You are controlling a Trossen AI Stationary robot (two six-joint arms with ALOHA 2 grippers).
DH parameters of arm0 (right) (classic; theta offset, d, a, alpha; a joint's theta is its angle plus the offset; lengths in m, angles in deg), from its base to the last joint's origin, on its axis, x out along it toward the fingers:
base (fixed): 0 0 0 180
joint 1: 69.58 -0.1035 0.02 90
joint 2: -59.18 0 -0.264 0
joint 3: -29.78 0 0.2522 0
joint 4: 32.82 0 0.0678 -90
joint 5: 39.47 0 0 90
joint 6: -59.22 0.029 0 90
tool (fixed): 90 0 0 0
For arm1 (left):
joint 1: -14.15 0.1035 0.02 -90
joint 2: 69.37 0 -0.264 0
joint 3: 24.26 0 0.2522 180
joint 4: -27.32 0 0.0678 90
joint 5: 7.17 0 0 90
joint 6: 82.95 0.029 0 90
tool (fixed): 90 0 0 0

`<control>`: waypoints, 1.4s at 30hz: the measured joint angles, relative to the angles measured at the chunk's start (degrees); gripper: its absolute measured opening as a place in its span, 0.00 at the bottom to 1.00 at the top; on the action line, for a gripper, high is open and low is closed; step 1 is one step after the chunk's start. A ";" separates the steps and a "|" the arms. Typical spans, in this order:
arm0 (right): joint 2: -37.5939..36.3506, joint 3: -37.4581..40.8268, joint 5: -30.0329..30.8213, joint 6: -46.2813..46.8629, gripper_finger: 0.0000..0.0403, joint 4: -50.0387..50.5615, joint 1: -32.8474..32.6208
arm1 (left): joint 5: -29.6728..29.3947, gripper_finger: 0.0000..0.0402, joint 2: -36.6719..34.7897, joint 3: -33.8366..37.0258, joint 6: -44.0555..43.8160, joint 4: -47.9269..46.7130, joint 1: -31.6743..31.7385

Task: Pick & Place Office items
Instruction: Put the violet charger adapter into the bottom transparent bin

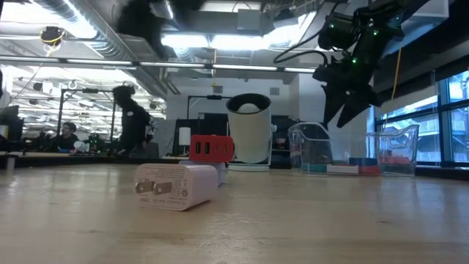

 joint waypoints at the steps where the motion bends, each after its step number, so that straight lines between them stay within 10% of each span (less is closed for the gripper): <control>1: 0.00 -0.14 0.02 -0.39 0.60 -0.03 0.00 | 0.65 0.67 0.00 0.00 -1.32 -2.85 -1.45; 18: 0.00 -0.18 0.04 -3.21 0.60 -3.12 0.00 | 0.55 0.66 0.04 6.22 -73.71 -8.38 -24.83; 42: 0.00 -0.18 0.02 -5.04 0.60 -8.40 0.00 | 5.89 0.66 8.53 8.07 -73.29 -12.10 -22.69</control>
